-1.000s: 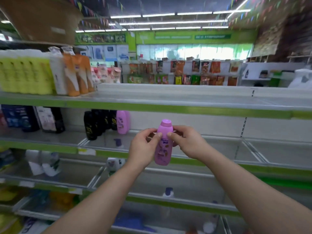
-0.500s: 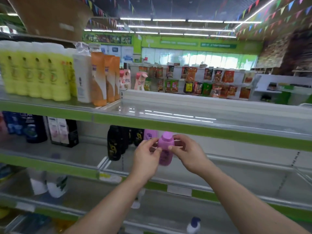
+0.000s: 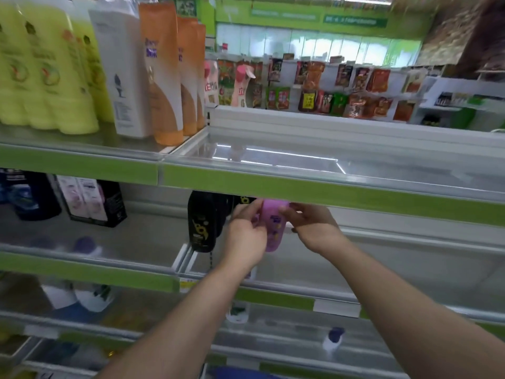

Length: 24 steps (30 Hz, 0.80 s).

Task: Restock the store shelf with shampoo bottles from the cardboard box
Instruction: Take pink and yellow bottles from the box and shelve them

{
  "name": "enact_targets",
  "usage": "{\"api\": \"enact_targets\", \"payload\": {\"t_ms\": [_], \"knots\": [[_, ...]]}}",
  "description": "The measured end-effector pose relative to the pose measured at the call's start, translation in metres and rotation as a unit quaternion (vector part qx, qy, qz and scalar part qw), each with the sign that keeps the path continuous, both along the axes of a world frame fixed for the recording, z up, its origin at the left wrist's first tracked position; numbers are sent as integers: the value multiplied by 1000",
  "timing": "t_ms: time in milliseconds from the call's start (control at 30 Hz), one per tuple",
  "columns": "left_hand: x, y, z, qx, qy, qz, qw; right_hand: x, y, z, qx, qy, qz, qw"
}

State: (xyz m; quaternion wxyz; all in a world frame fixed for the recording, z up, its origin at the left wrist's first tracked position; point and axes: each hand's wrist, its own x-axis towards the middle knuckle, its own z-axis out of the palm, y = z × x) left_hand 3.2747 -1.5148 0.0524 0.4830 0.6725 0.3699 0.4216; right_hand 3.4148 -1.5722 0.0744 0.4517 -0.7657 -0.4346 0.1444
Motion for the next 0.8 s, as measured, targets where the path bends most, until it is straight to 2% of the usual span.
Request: {"api": "enact_targets", "payload": {"t_ms": [167,300,500,700,800], "knots": [[7,16,0,-11,47,-16,999,2,7,-1,-53,-56,3,997],[9,23,-6,2,61,-20,998,1,13,-3,-62,-68,-12,996],[10,32,-16,12,70,-27,997,-4,25,-10,-48,-18,-30,998],[5,32,-45,42,149,-28,988,-9,25,-25,-1,-8,-48,999],[0,30,-49,57,170,-38,983,-9,22,-37,-21,-29,-69,997]]}}
